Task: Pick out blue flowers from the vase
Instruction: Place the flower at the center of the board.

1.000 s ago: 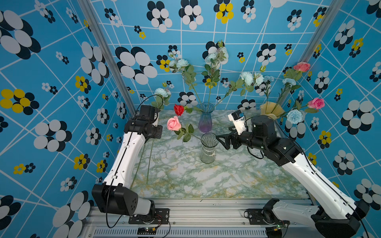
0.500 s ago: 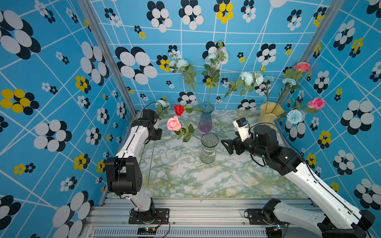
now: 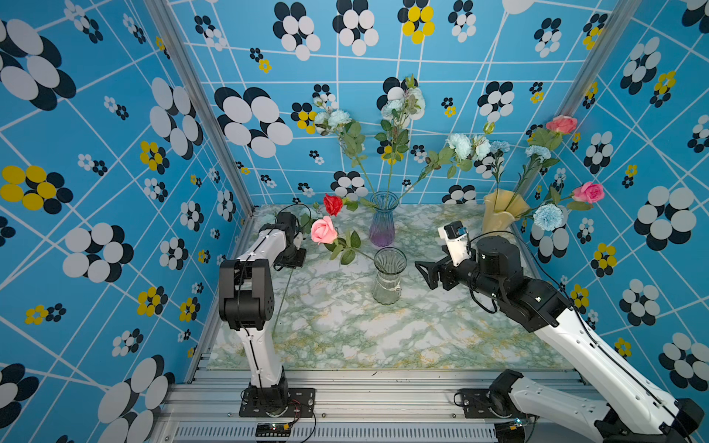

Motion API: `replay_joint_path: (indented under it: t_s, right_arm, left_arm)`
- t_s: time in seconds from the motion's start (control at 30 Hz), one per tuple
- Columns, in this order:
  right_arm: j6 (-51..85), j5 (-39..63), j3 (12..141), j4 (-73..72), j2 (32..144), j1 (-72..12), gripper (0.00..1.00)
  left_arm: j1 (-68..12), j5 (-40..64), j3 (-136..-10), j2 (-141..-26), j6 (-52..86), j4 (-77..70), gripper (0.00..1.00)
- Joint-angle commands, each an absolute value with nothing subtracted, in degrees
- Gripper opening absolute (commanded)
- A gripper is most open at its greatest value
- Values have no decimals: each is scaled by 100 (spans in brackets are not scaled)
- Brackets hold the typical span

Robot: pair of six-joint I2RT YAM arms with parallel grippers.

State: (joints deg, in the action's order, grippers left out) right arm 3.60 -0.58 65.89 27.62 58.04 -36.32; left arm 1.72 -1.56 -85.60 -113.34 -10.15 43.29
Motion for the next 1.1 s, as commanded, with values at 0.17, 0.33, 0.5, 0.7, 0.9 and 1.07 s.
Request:
replay_joint_path:
  t_s: [0.17,0.33,0.5,0.7,0.9,1.07]
  right_arm:
    - [289,-143,6469,2661,5731,-3595,99]
    - [284,-158,6452,2646,5748,-3594,99]
    - [279,-189,6451,2667,5733,-3594,99]
    - [282,-196,6429,2645,5734,-3594,99]
    - [276,-303,6418,2651,5706,-3588,99]
    - [313,-781,6271,2501,5579,-3590,99]
  left_arm:
    - [410,-777,-8807,-11680,-1072,4421,0]
    - [399,-915,-8780,-11838,-1116,4395,5]
    - [403,-1200,-8802,-11904,-1074,4423,33]
    - [387,-1262,-8922,-11658,-998,4516,55]
    - [136,-1236,-9223,-11119,-852,4797,63]
    - [-165,-626,-9238,-10223,-210,4946,67]
